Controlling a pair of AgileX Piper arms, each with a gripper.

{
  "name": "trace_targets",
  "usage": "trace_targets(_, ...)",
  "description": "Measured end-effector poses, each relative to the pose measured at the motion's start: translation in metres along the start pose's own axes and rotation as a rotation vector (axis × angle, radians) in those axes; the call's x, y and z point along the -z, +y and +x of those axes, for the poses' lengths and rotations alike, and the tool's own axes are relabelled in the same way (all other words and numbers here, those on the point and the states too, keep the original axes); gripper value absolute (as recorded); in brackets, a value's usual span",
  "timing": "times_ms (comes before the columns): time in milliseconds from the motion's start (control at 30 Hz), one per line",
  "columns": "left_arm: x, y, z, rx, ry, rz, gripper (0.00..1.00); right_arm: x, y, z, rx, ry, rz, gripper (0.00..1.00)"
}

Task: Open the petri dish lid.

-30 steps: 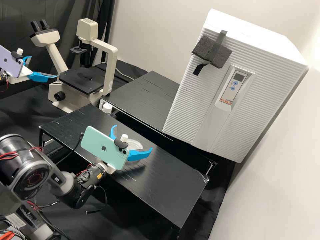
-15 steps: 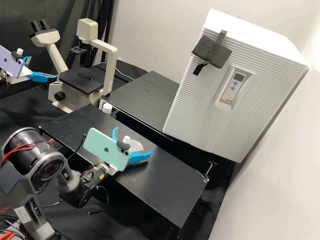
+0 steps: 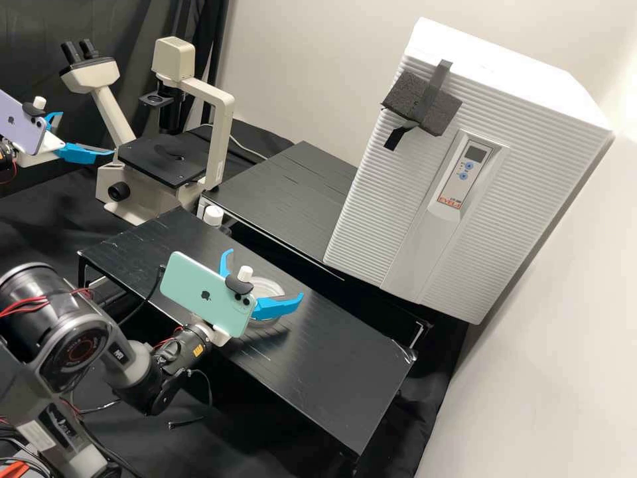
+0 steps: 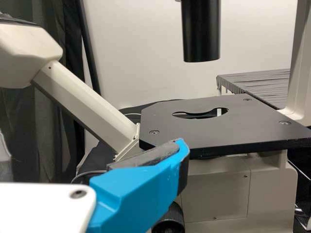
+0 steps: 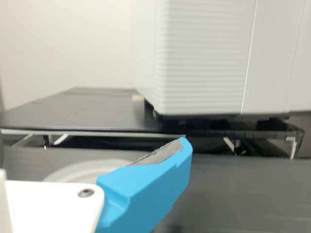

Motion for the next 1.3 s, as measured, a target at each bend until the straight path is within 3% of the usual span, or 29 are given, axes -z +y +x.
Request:
trace_targets(333,0.000,0.000,0.000,0.000,0.000,0.000,1.00,0.004,-0.003,0.000,0.004,0.015,0.012,1.00)
trace_targets(800,0.000,0.000,0.000,0.000,0.000,0.000,1.00,-0.004,-0.015,0.004,0.035,-0.054,-0.034,1.00)
trace_targets(1100,0.000,0.000,0.000,0.000,0.000,0.000,1.00,-0.004,-0.015,0.004,0.035,-0.054,-0.034,1.00)
trace_targets(1133,0.000,0.000,0.000,0.000,0.000,0.000,1.00,-0.004,-0.015,0.004,0.035,-0.054,-0.034,0.00)
trace_targets(1300,0.000,0.000,0.000,0.000,0.000,0.000,1.00,-0.004,-0.015,0.005,0.037,-0.056,-0.034,0.00)
